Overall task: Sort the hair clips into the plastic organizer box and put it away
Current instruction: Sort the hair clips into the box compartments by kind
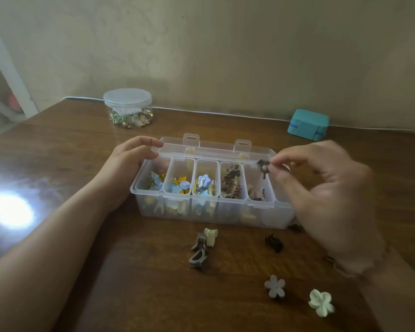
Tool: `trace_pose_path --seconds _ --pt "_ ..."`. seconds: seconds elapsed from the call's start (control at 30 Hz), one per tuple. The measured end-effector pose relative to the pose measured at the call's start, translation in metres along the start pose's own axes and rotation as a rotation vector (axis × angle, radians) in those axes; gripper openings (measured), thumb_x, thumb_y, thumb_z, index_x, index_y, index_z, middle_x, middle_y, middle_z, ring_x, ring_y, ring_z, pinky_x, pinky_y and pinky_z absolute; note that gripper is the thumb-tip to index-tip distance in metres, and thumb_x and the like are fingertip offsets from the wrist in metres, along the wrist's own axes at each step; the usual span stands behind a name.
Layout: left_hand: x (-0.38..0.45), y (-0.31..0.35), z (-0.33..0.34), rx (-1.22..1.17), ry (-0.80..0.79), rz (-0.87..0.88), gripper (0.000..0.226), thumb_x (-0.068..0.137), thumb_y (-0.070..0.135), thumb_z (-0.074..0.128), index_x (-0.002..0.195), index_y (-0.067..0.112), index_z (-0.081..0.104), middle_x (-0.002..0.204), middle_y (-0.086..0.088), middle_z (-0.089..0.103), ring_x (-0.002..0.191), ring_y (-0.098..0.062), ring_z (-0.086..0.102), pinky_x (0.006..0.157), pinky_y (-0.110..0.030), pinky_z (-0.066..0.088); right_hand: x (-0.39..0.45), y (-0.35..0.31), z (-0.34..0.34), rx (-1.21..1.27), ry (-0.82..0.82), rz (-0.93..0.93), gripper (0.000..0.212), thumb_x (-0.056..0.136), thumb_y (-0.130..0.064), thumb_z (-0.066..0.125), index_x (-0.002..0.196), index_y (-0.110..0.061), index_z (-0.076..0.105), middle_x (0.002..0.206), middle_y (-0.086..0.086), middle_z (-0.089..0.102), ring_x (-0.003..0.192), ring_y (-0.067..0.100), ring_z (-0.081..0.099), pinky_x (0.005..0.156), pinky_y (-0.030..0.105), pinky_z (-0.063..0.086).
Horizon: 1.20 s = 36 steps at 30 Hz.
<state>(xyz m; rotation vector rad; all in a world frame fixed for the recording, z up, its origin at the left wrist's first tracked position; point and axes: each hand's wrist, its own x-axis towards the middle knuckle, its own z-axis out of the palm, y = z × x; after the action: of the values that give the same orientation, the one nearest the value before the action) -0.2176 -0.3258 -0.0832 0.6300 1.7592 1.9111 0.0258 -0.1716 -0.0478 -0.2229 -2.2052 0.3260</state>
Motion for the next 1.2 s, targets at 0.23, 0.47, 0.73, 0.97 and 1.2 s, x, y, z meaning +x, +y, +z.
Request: trace_pose_path --seconds 0.23,0.47,0.73,0.97,1.2 --pt "-0.001 0.001 -0.001 0.008 -0.002 0.005 0.028 0.087 -0.004 0.046 0.097 0.014 0.066 0.066 -0.004 0.068 0.052 -0.014 0.062 0.045 -0.018 0.046 -0.008 -0.020 0.013 -0.004 -0.266 -0.331 0.018 0.085 -0.027 0.068 0.100 -0.020 0.074 0.104 -0.009 0.070 0.094 0.021 0.058 0.076 0.041 0.046" --pt "0.000 0.000 -0.001 0.001 0.008 0.005 0.029 0.086 -0.005 0.046 0.095 0.014 0.066 0.072 0.000 0.070 0.054 -0.014 0.063 0.046 -0.017 0.046 -0.027 -0.028 0.032 -0.132 -0.593 -0.721 0.020 0.096 -0.022 0.056 0.105 -0.035 0.069 0.114 -0.018 0.066 0.117 0.020 0.049 0.084 0.037 0.044" --pt "0.002 0.000 -0.001 -0.004 -0.007 -0.009 0.029 0.087 -0.003 0.047 0.097 0.015 0.067 0.074 -0.005 0.070 0.058 -0.016 0.064 0.048 -0.020 0.048 -0.024 -0.028 0.022 0.058 -0.641 -0.623 0.011 0.092 -0.021 0.064 0.094 -0.028 0.072 0.097 -0.013 0.068 0.102 0.014 0.056 0.082 0.036 0.046" --pt "0.001 -0.001 -0.002 -0.024 -0.020 -0.008 0.028 0.088 -0.004 0.047 0.101 0.012 0.066 0.068 -0.008 0.069 0.055 -0.017 0.065 0.047 -0.019 0.048 -0.005 -0.001 -0.011 0.136 -0.170 -0.096 0.015 0.082 -0.029 0.066 0.095 -0.022 0.068 0.095 -0.012 0.066 0.095 0.009 0.061 0.079 0.030 0.050" --pt "0.003 -0.003 -0.004 0.033 -0.009 -0.008 0.028 0.086 -0.001 0.049 0.097 0.016 0.068 0.090 -0.007 0.069 0.067 -0.019 0.063 0.055 -0.026 0.047 -0.012 -0.011 0.000 -0.033 -0.255 -0.243 0.018 0.086 -0.029 0.065 0.099 -0.018 0.072 0.098 -0.005 0.069 0.092 0.016 0.060 0.076 0.039 0.049"
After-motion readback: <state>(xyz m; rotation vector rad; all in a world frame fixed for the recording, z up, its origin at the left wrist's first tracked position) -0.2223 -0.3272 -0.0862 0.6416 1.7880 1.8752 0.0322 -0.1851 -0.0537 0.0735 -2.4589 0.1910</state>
